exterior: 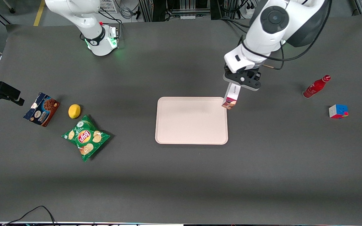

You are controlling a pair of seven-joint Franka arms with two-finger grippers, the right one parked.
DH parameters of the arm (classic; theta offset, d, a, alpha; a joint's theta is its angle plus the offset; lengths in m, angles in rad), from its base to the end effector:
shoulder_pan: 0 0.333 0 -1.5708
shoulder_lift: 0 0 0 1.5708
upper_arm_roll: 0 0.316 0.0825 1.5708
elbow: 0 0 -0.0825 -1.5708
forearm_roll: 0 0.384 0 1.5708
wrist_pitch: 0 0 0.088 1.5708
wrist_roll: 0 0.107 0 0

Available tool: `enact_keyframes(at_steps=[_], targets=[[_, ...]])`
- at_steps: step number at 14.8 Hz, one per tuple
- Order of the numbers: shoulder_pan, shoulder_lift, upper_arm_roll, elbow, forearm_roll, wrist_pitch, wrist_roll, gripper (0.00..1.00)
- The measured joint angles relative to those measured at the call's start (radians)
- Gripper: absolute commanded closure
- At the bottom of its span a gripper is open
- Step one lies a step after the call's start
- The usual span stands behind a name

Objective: Place red cookie box on tray
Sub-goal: 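Carry the held cookie box with the left gripper over the white tray, then lower the cookie box onto the tray with the left gripper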

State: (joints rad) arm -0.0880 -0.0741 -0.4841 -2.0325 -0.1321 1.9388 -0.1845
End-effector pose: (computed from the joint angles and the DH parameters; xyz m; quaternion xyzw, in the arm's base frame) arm 0.4409 -0.2996 0.4724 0.9848 -0.1674 -0.0289 0.0359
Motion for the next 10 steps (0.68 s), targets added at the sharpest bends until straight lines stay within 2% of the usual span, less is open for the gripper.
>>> enact_keyframes(at_steps=[4, 7, 10], targets=[[0.0, 0.053, -0.054, 0.016, 0.0, 0.063, -0.203, 0.94], [-0.001, 0.121, -0.086, 0.015, 0.006, 0.164, -0.265, 0.94], [-0.003, 0.22, -0.089, 0.013, 0.105, 0.289, -0.337, 0.94]])
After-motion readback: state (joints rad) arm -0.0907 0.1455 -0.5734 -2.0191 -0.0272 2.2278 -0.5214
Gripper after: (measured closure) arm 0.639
